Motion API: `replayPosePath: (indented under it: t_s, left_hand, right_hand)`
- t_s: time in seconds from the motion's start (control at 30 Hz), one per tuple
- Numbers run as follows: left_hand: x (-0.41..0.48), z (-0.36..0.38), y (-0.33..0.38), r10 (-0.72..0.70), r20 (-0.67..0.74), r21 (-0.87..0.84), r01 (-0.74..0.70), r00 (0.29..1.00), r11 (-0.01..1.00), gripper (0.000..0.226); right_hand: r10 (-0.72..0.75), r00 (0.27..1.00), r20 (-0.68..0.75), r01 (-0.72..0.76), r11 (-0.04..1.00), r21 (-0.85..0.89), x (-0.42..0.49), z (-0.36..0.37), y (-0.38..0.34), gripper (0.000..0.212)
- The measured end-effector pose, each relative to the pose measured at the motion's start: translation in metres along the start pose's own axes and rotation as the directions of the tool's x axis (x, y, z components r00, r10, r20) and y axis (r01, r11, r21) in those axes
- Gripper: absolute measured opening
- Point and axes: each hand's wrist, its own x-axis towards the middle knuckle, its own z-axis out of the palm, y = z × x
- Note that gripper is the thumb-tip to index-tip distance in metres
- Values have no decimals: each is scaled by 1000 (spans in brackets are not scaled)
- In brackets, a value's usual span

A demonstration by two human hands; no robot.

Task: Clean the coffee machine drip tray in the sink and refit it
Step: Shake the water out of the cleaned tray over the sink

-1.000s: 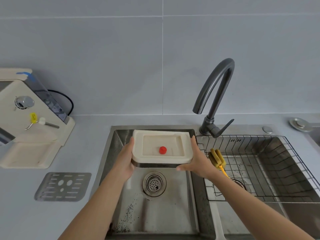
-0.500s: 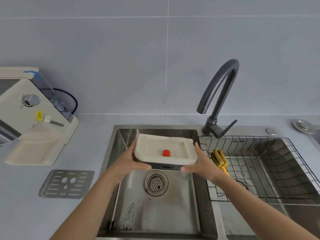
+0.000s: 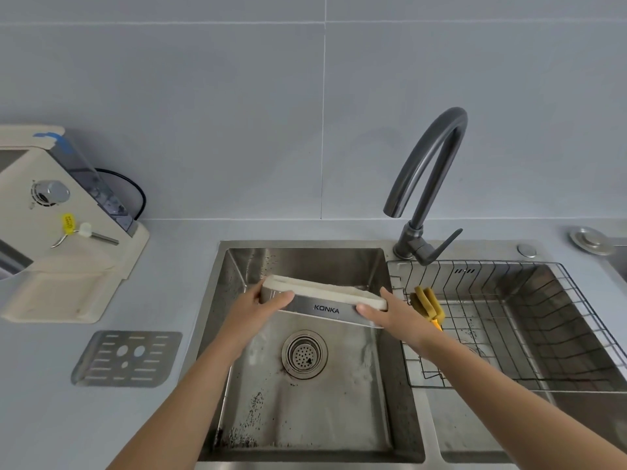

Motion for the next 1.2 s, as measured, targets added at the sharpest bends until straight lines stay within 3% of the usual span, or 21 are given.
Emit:
replayPosePath:
  t_s: [0.07, 0.17, 0.27, 0.33, 0.37, 0.47, 0.57, 0.73, 0.87, 1.03, 1.13, 1.2]
  left_hand:
    - [-1, 1, 2, -29, -31, 31, 29, 999, 999, 43]
    - [1, 5, 5, -86, -48, 68, 89, 995, 994, 68]
    - [5, 7, 7, -169, -70, 96, 175, 983, 980, 70]
    - [10, 8, 5, -237, -70, 80, 242, 969, 967, 92]
    - [13, 8, 5, -283, -65, 69, 287, 957, 955, 99]
    - [15, 11, 6, -362, -35, 78, 364, 931, 928, 89]
    - [14, 12, 10, -420, -2, 105, 418, 908, 902, 94]
    - [17, 8, 26, -357, -6, 145, 354, 934, 924, 84]
    - [18, -1, 39, -316, -47, 139, 320, 947, 937, 89]
    - [11, -15, 51, -156, -176, 214, 193, 972, 958, 95]
    - [7, -14, 49, -120, -229, 250, 178, 966, 952, 88]
    - [8, -6, 39, -183, -202, 280, 236, 962, 931, 84]
  right_hand:
    - [18, 999, -33, -16, 998, 60, 2, 1, -1, 88]
    - [48, 994, -95, -37, 993, 113, 6, 2, -4, 84]
    - [50, 990, -135, -31, 990, 139, 8, 2, -7, 71]
    - [56, 990, -129, -34, 986, 165, 8, 3, -9, 63]
    - [71, 990, -125, -49, 985, 167, 9, 3, -9, 66]
    - [148, 983, -107, -130, 978, 164, 11, 3, -12, 76]
    - [208, 975, -83, -193, 968, 159, 11, 2, -15, 77]
    - [170, 979, -111, -156, 980, 121, 15, -7, -25, 76]
    - [116, 981, -156, -108, 992, 59, 16, -18, -39, 84]
    - [-31, 960, -279, 17, 998, -52, 5, -29, -56, 97]
    - [-30, 945, -326, 24, 999, -24, 4, -27, -54, 96]
    - [57, 957, -283, -59, 998, 3, 11, -15, -43, 93]
